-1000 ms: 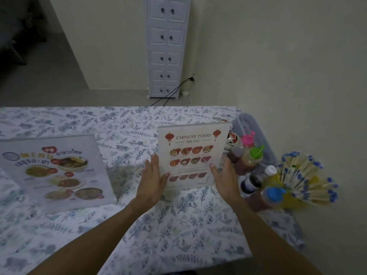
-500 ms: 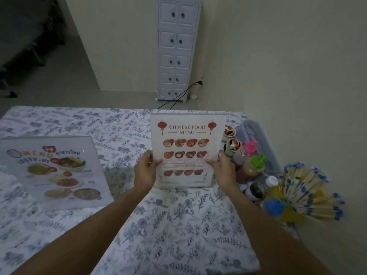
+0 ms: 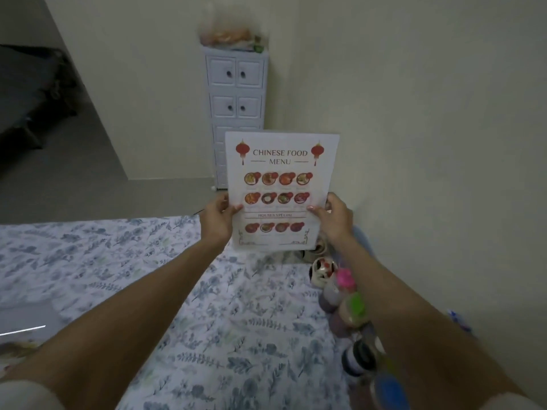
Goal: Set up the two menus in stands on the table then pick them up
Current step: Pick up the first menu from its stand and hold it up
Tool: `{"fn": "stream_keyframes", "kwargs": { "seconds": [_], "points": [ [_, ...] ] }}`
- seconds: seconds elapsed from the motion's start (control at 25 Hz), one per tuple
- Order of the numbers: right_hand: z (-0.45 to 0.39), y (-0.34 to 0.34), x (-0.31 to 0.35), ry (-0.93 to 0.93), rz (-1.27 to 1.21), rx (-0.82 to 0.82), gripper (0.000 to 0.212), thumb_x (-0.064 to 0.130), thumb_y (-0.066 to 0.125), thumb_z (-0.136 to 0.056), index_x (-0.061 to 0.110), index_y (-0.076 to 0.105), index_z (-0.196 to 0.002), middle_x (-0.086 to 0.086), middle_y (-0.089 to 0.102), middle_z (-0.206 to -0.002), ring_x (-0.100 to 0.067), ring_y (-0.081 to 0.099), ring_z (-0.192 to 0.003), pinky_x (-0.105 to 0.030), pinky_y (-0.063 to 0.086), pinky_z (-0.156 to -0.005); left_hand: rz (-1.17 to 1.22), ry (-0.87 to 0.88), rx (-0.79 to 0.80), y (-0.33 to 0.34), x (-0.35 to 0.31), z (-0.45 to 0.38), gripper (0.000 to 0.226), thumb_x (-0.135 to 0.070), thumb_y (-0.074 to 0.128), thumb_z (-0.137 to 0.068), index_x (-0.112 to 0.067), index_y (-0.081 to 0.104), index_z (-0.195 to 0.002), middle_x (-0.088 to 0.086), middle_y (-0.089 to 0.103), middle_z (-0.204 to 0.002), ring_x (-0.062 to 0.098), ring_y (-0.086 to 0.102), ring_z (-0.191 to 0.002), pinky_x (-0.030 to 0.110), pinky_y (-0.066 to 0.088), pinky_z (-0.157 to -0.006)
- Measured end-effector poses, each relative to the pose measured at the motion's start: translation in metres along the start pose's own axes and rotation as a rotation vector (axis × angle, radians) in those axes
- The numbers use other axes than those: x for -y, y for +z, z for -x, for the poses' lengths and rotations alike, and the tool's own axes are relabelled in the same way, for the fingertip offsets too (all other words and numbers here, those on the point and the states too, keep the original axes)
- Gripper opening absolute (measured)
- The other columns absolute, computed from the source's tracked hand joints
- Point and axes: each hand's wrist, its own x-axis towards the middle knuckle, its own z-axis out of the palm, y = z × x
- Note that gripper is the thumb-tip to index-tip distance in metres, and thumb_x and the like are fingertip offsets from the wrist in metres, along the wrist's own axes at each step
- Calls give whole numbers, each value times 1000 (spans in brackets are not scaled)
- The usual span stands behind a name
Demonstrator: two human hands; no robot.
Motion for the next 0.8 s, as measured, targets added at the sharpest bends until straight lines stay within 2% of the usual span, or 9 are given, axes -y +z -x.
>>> {"fn": "stream_keyframes", "kwargs": {
  "seconds": [0.12,0.24,0.32,0.4,0.52,0.6,0.68,0.72,0.8],
  "points": [
    [-68,-14,-12,19,23,-29,30,21,71,-84,-3,57,-95,-5,61,-83,-22,61,-77,-44,58,-75,-24,-4,-9,50,-7,-48,19,-9,63,-88,-13,63,-107,14,70,-116,32,66,-104,49,54,-94],
    [-122,-21,-36,48,23,-30,29,20,72,-84,-2,57,-93,-8,62,-84,-23,63,-78,-39,58,-71,-24,-39,11,91,3,-86,19,-9,63,-88,-17,63,-105,13,71,-115,32,67,-103,49,54,-95],
    [-147,-20,-55,65,16,-18,26,19,72,-84,-1,58,-93,-9,65,-86,-21,66,-76,-30,59,-63,-28,-55,8,112,16,-104,21,-8,63,-88,-18,64,-106,13,71,-115,31,67,-104,48,54,-95],
    [-164,-17,-75,84,16,0,24,18,71,-84,1,61,-98,-4,66,-84,-10,62,-67,-12,50,-49,-25,-82,1,128,30,-116,25,-8,62,-88,-14,64,-112,14,70,-115,29,67,-102,43,54,-92],
    [-179,-10,-105,115,-1,29,24,16,70,-85,3,62,-103,4,63,-80,0,58,-64,-6,45,-42,-46,-119,7,145,52,-127,19,-7,61,-89,-10,63,-107,15,70,-113,29,66,-98,40,55,-88],
    [-185,-7,-122,133,-11,44,24,15,70,-85,4,62,-104,3,65,-82,-4,62,-67,-9,48,-46,-57,-141,13,152,65,-131,12,-7,62,-88,-16,63,-95,14,71,-110,32,68,-100,49,55,-92],
    [-188,-3,-136,157,-30,59,23,16,71,-84,5,62,-102,-3,69,-87,-18,70,-77,-26,59,-61,-71,-157,14,156,76,-135,16,-8,63,-87,-23,63,-88,13,72,-108,33,69,-100,53,54,-92],
    [-190,-2,-140,169,-36,64,23,16,72,-83,5,62,-101,-7,72,-91,-24,72,-82,-37,61,-68,-76,-157,9,158,80,-136,17,-8,63,-87,-24,63,-88,13,72,-108,33,69,-99,53,55,-92],
    [-192,-1,-146,184,-36,64,23,17,72,-83,6,62,-100,-11,73,-95,-28,72,-86,-45,62,-75,-84,-146,11,161,87,-135,14,-9,63,-87,-21,64,-95,12,72,-108,31,69,-99,52,55,-91]
  ]
}}
